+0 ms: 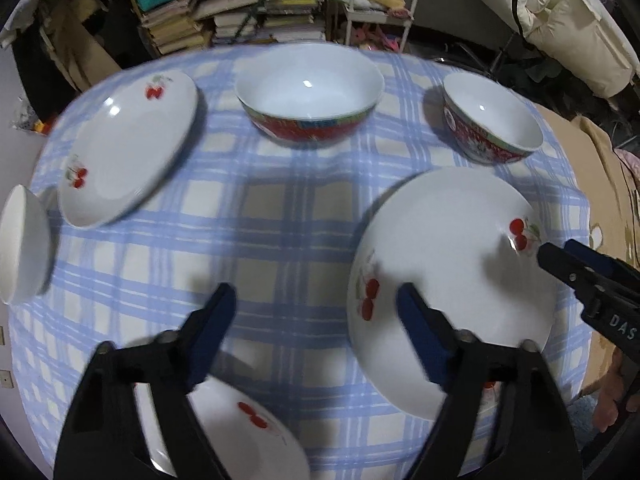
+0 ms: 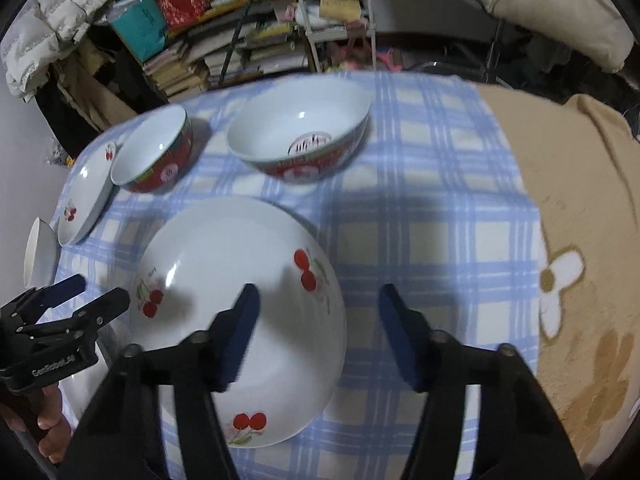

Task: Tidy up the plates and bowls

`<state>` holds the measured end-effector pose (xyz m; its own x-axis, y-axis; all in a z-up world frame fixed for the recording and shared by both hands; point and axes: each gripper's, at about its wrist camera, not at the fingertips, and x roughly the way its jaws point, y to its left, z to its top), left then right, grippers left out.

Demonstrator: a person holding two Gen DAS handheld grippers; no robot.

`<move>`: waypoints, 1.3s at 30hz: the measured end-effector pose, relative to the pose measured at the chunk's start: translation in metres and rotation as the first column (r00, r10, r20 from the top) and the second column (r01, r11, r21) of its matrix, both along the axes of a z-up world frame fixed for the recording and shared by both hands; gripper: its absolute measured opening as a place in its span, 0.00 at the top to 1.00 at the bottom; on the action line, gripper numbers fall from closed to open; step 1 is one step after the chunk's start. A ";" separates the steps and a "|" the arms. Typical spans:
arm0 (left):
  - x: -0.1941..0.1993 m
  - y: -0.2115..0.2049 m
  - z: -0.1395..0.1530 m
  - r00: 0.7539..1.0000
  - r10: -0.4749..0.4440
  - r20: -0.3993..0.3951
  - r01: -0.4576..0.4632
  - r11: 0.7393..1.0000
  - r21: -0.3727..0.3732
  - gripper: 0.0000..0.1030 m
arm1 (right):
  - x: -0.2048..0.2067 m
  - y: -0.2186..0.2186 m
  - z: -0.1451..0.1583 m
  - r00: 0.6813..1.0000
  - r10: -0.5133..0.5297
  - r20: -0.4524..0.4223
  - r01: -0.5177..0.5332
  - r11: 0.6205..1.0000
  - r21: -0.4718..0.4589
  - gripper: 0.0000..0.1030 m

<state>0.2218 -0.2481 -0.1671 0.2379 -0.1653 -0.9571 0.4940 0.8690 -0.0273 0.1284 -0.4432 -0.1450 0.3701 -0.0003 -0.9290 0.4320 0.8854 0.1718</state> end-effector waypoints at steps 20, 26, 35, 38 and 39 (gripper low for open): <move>-0.007 -0.010 -0.024 0.995 -0.049 -0.090 0.043 0.997 -0.067 0.89 | -0.004 -0.002 -0.027 0.995 -0.010 -0.097 0.016 0.998 0.059 0.80; -0.012 -0.003 -0.018 0.994 -0.036 -0.099 0.031 0.998 -0.053 0.88 | -0.010 -0.003 -0.022 0.999 -0.008 -0.050 0.014 0.994 0.109 0.80; -0.004 0.022 0.008 0.999 -0.022 -0.049 0.018 0.998 -0.066 0.89 | -0.006 0.021 -0.011 0.999 0.051 -0.017 -0.049 0.996 0.079 0.80; -0.002 0.040 0.022 0.999 -0.007 -0.041 0.004 0.997 -0.075 0.89 | -0.006 0.027 -0.004 0.998 0.050 0.026 -0.053 0.990 0.130 0.80; -0.002 0.043 0.026 0.999 -0.004 -0.034 0.002 0.997 -0.073 0.89 | -0.006 0.029 -0.003 0.998 0.051 0.037 -0.056 0.988 0.145 0.80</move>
<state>0.2196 -0.2053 -0.1416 0.2043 -0.2355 -0.9502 0.4941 0.8627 -0.1075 0.1222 -0.4141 -0.1479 0.3961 0.1551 -0.9050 0.3764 0.8716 0.3141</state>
